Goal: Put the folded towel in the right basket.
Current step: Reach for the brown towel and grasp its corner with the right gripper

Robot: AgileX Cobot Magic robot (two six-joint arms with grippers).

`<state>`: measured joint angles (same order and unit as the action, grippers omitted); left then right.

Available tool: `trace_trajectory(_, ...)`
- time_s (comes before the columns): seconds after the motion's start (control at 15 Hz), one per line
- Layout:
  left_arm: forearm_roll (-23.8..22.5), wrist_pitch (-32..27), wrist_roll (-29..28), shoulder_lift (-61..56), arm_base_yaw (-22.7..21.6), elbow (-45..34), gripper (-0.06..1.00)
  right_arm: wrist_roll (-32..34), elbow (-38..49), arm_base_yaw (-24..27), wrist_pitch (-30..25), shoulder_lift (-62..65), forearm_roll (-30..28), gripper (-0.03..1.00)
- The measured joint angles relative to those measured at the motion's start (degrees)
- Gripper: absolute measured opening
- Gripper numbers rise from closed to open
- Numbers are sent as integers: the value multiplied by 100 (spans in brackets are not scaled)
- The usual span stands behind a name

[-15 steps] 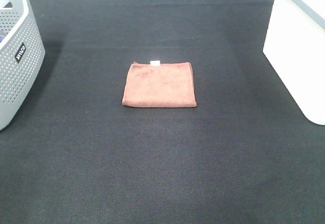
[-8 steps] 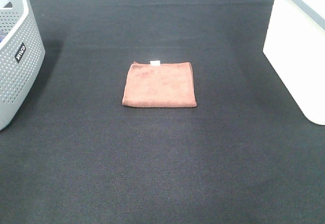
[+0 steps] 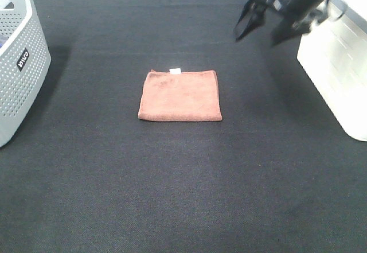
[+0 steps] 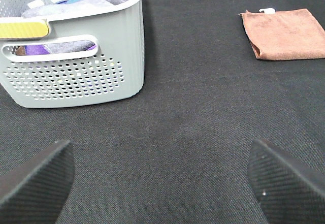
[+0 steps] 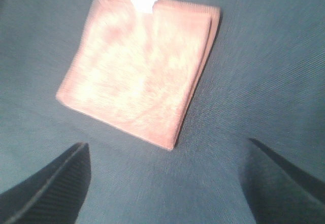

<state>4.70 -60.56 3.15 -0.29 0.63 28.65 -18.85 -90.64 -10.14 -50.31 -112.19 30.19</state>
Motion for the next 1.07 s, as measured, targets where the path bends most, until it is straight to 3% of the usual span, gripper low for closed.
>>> trace_trajectory(0.27,0,0,0,0,0,0,88,0,-521,0,-120,-894,372,75)
trace_trajectory(0.6,0,0,0,0,0,0,88,11,-1839,0,-900,-2286,682,74)
trace_trajectory(1.07,0,0,0,0,0,0,88,-29,-2235,0,-1003,-3100,1089,74)
